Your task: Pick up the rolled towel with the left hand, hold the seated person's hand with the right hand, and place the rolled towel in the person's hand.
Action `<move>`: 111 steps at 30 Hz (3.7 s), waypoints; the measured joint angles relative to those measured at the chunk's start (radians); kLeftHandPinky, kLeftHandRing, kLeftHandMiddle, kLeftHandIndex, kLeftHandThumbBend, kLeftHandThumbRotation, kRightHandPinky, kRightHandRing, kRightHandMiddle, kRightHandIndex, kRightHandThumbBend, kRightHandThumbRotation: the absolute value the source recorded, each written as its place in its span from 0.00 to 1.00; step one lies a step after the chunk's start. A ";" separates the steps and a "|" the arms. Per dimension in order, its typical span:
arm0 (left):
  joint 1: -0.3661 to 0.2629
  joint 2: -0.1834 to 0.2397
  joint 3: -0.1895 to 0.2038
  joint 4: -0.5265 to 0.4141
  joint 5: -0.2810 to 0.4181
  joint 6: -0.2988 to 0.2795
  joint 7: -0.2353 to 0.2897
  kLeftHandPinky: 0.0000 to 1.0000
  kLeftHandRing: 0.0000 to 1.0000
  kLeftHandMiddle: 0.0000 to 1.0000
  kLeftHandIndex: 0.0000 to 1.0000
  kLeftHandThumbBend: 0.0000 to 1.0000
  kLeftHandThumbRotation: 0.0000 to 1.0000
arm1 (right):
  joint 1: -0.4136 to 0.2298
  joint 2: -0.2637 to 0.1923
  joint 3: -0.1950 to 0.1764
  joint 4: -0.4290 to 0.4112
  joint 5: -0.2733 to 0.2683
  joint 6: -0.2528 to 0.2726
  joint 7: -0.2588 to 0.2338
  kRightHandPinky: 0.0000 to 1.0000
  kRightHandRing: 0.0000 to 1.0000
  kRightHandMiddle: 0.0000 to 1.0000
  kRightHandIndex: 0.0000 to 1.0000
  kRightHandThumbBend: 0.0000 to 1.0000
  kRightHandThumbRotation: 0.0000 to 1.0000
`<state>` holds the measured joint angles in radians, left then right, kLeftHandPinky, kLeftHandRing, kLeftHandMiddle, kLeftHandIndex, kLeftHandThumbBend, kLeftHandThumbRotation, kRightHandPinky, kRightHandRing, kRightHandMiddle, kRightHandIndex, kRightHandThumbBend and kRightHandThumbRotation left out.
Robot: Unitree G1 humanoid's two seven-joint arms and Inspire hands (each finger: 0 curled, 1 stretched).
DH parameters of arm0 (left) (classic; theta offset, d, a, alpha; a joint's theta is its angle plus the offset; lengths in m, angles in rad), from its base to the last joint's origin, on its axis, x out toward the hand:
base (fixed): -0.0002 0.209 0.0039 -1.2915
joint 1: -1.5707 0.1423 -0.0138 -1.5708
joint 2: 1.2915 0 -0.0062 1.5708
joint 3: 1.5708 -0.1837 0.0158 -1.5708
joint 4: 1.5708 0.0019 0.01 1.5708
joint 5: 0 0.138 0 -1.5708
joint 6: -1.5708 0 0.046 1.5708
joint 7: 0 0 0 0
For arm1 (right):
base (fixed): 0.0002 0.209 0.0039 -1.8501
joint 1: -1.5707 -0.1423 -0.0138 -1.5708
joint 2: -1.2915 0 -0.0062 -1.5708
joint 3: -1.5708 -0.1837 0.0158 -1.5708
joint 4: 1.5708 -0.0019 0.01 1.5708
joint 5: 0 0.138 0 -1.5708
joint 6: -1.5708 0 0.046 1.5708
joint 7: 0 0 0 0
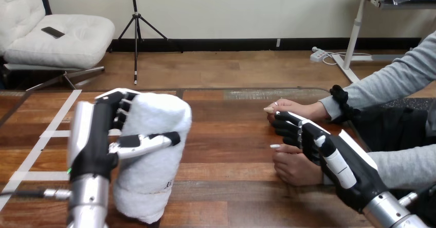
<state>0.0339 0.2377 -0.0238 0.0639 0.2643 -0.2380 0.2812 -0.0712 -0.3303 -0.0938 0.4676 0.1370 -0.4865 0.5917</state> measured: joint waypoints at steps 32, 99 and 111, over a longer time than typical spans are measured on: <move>-0.003 -0.087 0.089 -0.017 -0.153 -0.332 0.008 0.30 0.34 0.40 0.43 0.66 0.00 | -0.281 -0.090 0.008 0.439 -0.185 -0.299 -0.150 0.84 0.86 0.85 0.85 0.66 1.00; -0.043 -0.140 0.122 -0.017 -0.154 -0.357 -0.064 0.29 0.33 0.39 0.42 0.68 0.00 | -0.444 -0.251 0.175 0.627 -0.455 -0.173 -0.247 0.80 0.91 0.94 0.93 1.00 0.44; -0.042 -0.140 0.125 -0.017 -0.156 -0.357 -0.072 0.29 0.34 0.39 0.42 0.68 0.00 | -0.452 -0.267 0.215 0.656 -0.485 -0.135 -0.238 0.81 0.92 0.95 0.93 1.00 0.37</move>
<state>-0.0080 0.0979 0.1008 0.0468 0.1083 -0.5953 0.2096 -0.5232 -0.5974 0.1210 1.1232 -0.3480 -0.6210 0.3535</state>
